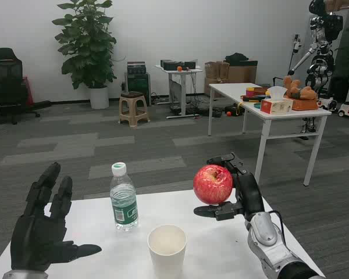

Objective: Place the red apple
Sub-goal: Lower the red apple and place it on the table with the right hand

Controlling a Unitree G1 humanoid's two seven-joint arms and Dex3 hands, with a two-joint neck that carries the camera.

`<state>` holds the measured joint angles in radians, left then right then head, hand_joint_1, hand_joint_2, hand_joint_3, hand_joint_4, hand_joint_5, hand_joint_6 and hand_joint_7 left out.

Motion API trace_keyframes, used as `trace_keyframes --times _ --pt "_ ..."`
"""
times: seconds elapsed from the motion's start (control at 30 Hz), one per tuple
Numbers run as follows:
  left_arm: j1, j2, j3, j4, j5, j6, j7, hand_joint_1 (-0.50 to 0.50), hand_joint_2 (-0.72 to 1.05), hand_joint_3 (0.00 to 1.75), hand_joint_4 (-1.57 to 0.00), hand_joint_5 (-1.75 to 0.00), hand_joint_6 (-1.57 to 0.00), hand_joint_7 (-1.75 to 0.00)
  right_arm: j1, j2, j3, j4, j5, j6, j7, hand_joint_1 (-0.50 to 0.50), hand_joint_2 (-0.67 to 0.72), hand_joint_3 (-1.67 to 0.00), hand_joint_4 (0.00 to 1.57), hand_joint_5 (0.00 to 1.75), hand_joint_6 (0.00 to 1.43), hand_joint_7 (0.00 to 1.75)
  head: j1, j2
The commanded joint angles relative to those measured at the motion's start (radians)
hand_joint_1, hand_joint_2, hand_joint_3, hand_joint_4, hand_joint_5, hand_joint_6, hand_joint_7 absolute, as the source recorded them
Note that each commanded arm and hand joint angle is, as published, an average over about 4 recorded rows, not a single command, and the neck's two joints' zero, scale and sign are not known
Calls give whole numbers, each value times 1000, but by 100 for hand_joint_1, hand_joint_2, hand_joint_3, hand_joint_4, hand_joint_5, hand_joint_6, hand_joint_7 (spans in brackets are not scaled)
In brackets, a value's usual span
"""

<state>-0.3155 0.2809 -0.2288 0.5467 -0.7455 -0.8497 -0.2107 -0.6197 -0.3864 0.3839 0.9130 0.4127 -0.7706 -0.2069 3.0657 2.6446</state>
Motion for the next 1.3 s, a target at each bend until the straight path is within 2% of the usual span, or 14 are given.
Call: trace_keyframes --times 0.03,0.23,0.4,0.8,0.9,0.97,1.13,1.3 --pt "9 3 2 -13 0 -11 -1 -32 7 0 0 0 0 -35 14 -8 -8 1 5 -7 -11 33 -22 -24 77 136 117 161 13 -17" --pt "9 3 2 -13 0 -11 -1 -32 14 0 0 0 0 -40 14 -8 -7 1 3 -7 -11 33 -22 -24 77 136 117 161 9 -8" --pt "9 1 2 -14 0 -11 -2 -31 7 0 0 0 0 -40 14 -8 -7 1 3 -7 -11 33 -22 -24 76 136 117 161 10 -10" --pt "9 1 2 -13 0 -11 -2 -32 12 4 0 0 0 -37 14 -8 -7 27 5 -7 -12 33 -22 -24 77 136 117 161 10 -11" --pt "9 1 2 -13 0 -11 -2 -31 7 0 0 0 0 -35 14 -8 0 64 5 -7 -14 33 -22 -24 78 136 117 161 10 -11" --pt "9 1 2 -13 0 -11 -2 -32 7 0 0 0 0 -35 14 -7 10 96 5 -6 -14 31 -22 -24 79 136 118 161 10 -11" --pt "9 1 1 -13 0 -11 -2 -32 12 0 0 0 0 -35 14 -2 59 194 5 -3 -16 33 -22 -24 83 136 120 161 8 -12" --pt "9 2 -1 -11 0 -11 -1 -32 10 0 0 0 0 -40 15 10 75 281 6 1 -16 33 -16 -24 88 136 121 162 5 -20"
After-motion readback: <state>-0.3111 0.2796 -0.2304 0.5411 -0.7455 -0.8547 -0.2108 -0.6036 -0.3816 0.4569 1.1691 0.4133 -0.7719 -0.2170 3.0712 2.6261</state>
